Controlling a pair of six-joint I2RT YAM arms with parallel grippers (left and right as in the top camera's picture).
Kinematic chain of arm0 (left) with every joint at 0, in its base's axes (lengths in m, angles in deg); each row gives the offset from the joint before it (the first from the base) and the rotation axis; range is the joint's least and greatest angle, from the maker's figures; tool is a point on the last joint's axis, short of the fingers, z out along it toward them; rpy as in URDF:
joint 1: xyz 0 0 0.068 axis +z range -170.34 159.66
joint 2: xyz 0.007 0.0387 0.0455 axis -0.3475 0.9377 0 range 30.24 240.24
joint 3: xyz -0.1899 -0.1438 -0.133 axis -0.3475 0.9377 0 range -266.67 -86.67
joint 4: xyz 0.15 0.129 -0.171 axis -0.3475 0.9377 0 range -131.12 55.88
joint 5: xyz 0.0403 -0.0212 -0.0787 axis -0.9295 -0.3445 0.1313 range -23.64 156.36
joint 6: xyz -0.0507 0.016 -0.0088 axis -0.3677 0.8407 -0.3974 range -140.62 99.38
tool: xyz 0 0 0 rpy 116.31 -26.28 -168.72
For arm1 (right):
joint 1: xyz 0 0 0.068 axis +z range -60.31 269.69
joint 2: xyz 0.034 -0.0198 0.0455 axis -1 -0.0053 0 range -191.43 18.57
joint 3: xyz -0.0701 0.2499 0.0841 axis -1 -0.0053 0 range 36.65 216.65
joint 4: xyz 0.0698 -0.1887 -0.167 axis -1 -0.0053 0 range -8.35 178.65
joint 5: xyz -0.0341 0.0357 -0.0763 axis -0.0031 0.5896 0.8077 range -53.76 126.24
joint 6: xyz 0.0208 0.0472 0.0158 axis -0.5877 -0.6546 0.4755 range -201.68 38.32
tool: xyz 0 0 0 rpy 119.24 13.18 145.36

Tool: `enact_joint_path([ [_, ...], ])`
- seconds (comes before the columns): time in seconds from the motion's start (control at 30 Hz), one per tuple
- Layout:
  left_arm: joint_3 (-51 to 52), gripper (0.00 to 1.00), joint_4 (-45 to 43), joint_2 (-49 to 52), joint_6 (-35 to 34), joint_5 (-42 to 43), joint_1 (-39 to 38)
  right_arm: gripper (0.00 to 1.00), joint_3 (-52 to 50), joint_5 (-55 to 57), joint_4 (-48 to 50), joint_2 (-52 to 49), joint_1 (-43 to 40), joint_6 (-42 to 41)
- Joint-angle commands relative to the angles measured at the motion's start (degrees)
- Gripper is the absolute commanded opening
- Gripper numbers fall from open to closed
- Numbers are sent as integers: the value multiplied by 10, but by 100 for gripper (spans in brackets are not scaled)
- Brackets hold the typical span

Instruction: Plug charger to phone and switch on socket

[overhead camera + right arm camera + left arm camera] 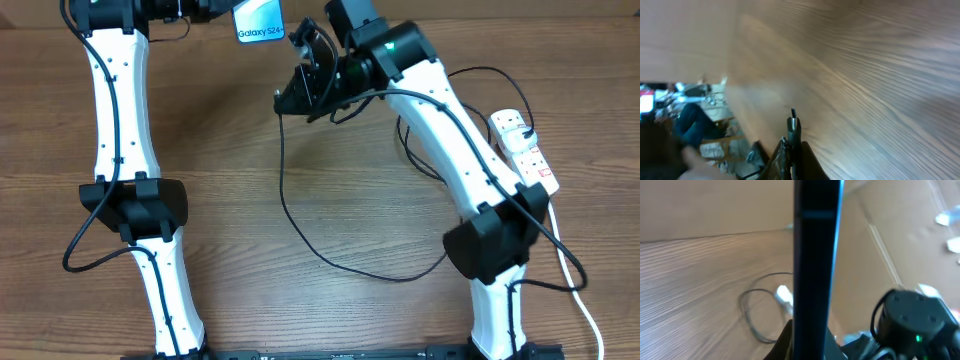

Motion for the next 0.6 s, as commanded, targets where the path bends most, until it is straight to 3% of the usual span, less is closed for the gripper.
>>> enact_joint_path([
  [0.0, -13, 4, -28, -19, 13, 145, -1, 4, 17, -45, 13, 40, 0, 28],
  [0.13, -13, 4, -46, -19, 12, 189, -1, 4, 17, -82, 37, 43, 0, 27],
  [0.57, -13, 4, -49, -19, -7, 191, 2, 4, 17, -81, 116, 43, -22, -38],
])
